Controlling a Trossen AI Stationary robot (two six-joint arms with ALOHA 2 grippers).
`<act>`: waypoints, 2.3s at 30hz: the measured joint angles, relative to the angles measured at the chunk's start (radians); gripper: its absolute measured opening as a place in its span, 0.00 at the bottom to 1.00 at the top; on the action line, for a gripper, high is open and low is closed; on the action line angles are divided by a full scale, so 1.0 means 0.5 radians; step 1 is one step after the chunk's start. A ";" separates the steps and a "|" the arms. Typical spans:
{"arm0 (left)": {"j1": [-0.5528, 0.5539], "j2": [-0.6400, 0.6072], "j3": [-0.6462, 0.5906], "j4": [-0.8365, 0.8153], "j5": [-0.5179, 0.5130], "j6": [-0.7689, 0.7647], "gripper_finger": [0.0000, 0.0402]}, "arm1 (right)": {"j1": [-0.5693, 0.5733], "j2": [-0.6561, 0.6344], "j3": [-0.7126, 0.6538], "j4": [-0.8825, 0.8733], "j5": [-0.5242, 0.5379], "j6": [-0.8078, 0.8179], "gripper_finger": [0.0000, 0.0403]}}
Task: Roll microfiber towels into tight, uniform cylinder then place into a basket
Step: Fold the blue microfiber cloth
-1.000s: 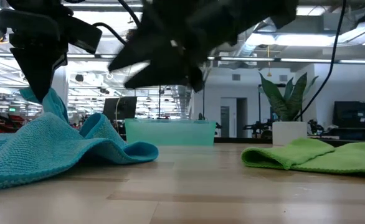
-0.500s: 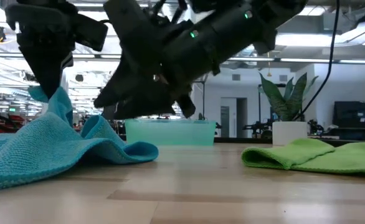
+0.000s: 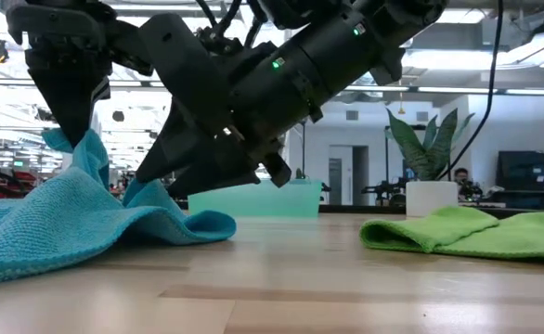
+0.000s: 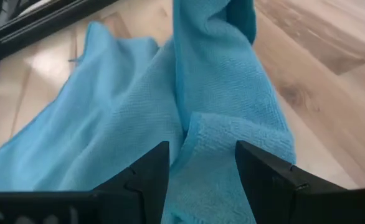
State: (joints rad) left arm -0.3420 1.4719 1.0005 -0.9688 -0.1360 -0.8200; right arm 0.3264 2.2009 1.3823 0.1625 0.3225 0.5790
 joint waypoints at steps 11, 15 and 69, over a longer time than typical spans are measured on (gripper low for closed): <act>0.000 0.000 0.001 -0.002 -0.002 0.025 0.00 | -0.019 0.068 0.011 -0.083 -0.005 0.139 0.40; 0.000 0.000 0.001 -0.002 -0.002 0.027 0.00 | -0.011 0.079 0.002 -0.155 -0.007 0.153 0.28; 0.280 0.001 1.587 -1.058 0.134 0.204 0.00 | -0.131 -1.530 0.008 -1.771 -0.413 -0.529 0.01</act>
State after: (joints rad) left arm -0.2021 1.4723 1.7938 -1.4979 -0.0690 -0.7182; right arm 0.2609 1.4361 1.3861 -0.7229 0.1159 0.3144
